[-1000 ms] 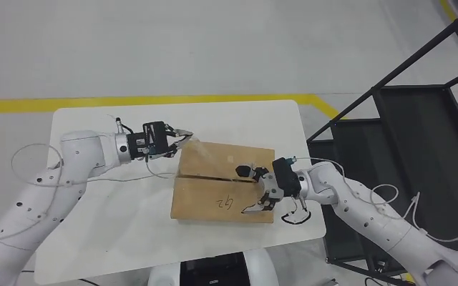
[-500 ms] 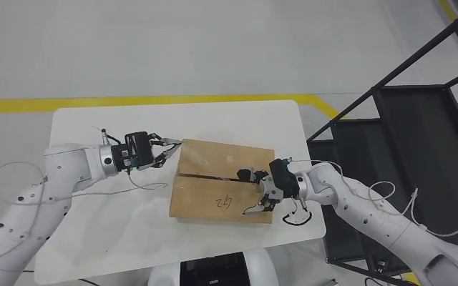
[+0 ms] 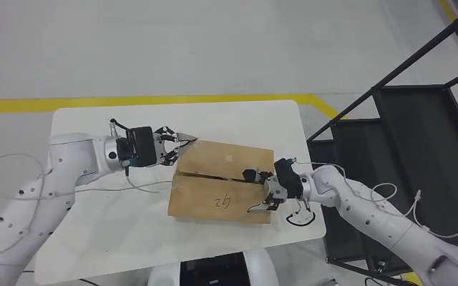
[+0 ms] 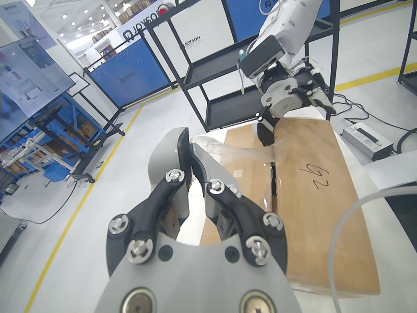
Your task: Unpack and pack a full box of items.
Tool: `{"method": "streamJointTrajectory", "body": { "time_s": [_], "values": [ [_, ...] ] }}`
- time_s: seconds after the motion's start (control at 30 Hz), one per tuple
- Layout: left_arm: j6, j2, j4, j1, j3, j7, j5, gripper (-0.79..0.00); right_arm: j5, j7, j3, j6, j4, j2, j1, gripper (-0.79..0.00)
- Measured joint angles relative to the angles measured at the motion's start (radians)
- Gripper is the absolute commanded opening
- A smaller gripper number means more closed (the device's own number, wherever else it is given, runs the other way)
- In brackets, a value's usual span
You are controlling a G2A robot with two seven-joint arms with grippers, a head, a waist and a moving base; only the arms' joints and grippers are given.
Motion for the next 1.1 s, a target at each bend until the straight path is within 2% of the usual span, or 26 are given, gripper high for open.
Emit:
{"method": "streamJointTrajectory", "body": {
  "time_s": [0.17, 0.33, 0.43, 0.57, 0.8, 0.93, 1.1],
  "values": [
    [0.003, -0.022, 0.014, -0.051, 0.030, 0.004, 0.003, -0.785, -0.042, -0.098, 0.059, 0.000, -0.023, 0.021, -0.047, 0.000],
    [0.011, -0.043, 0.038, -0.095, 0.051, 0.019, -0.005, -0.785, -0.129, -0.282, 0.121, 0.000, -0.054, 0.058, -0.123, 0.000],
    [0.014, -0.058, 0.038, -0.126, 0.068, 0.036, -0.015, -0.785, -0.193, -0.348, 0.134, 0.000, -0.051, 0.080, -0.155, 0.000],
    [0.010, -0.082, 0.041, -0.174, 0.104, 0.047, -0.024, -0.785, -0.245, -0.359, 0.116, 0.000, -0.058, 0.097, -0.160, 0.000],
    [0.006, -0.132, 0.086, -0.252, 0.183, 0.045, -0.035, -0.785, -0.308, -0.303, 0.028, 0.000, -0.081, 0.106, -0.109, 0.000],
    [0.004, -0.145, 0.141, -0.258, 0.196, 0.024, -0.044, -0.785, -0.268, -0.297, 0.001, 0.000, -0.050, 0.104, -0.074, 0.000],
    [0.001, -0.145, 0.228, -0.228, 0.167, -0.018, -0.109, -0.785, -0.233, -0.292, -0.020, 0.000, -0.028, 0.102, -0.043, 0.000]
  ]
}}
